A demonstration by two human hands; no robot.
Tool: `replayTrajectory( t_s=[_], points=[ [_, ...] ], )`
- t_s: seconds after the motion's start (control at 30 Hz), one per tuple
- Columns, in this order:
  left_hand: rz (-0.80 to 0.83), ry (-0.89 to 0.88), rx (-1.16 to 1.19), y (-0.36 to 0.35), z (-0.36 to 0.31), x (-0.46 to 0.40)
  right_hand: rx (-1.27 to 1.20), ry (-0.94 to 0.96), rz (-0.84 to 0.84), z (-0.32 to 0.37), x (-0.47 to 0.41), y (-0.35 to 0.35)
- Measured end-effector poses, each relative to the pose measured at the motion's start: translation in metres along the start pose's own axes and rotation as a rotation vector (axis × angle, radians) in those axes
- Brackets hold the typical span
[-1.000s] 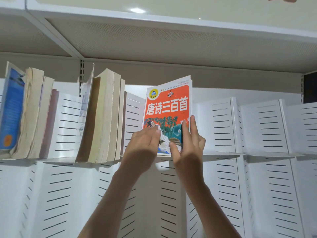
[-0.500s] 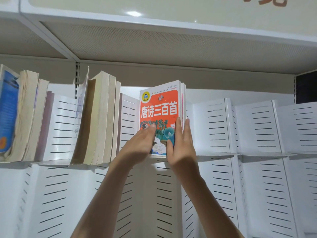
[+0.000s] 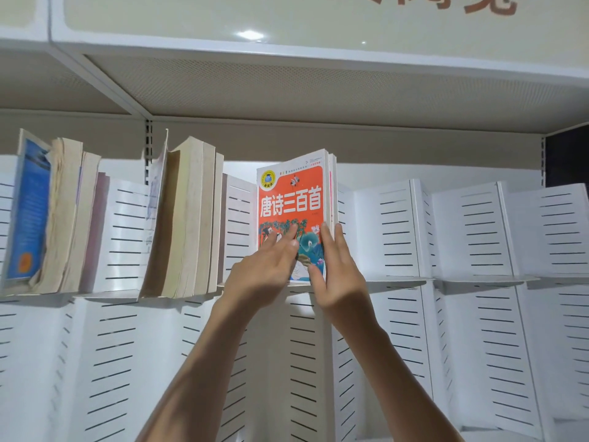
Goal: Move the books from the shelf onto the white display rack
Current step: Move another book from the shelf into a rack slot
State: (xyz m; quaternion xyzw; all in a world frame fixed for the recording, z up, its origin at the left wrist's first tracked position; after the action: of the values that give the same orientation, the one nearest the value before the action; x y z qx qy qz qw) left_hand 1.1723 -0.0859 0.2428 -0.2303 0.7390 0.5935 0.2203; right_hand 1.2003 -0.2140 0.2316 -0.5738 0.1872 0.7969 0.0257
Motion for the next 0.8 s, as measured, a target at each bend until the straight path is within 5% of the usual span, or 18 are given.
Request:
replayTrajectory(
  t_s=[0.17,0.27,0.37,0.63,0.8],
  points=[
    [-0.023,0.072,-0.016,-0.004,0.011,-0.002,0.064,-0.043,0.045,-0.005,-0.001,-0.002],
    [-0.097,0.073,-0.051,0.005,0.012,0.007,-0.089,-0.056,0.143,-0.007,-0.001,0.004],
    [-0.179,0.087,-0.112,0.015,0.004,0.027,-0.237,-0.044,0.057,0.000,0.010,0.025],
    [-0.289,0.132,-0.224,0.020,-0.017,0.117,-0.062,0.095,-0.012,0.044,0.066,0.063],
    [-0.265,0.186,-0.248,0.009,-0.021,0.176,-0.046,-0.021,0.094,0.051,0.110,0.056]
  ],
)
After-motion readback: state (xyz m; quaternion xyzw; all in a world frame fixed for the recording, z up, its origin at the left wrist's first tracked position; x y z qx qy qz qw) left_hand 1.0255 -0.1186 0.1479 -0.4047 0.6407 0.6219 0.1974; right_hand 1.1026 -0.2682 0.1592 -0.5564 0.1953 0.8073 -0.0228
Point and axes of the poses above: each hand's wrist, its own x-axis away from the middle knuckle, its own y-axis out of the back of the hand, z = x × y, the point moved 10 cm from there along -x, towards the middle knuckle, and after that the axes turned 7 degrees about -x, right-handed, at the moved point
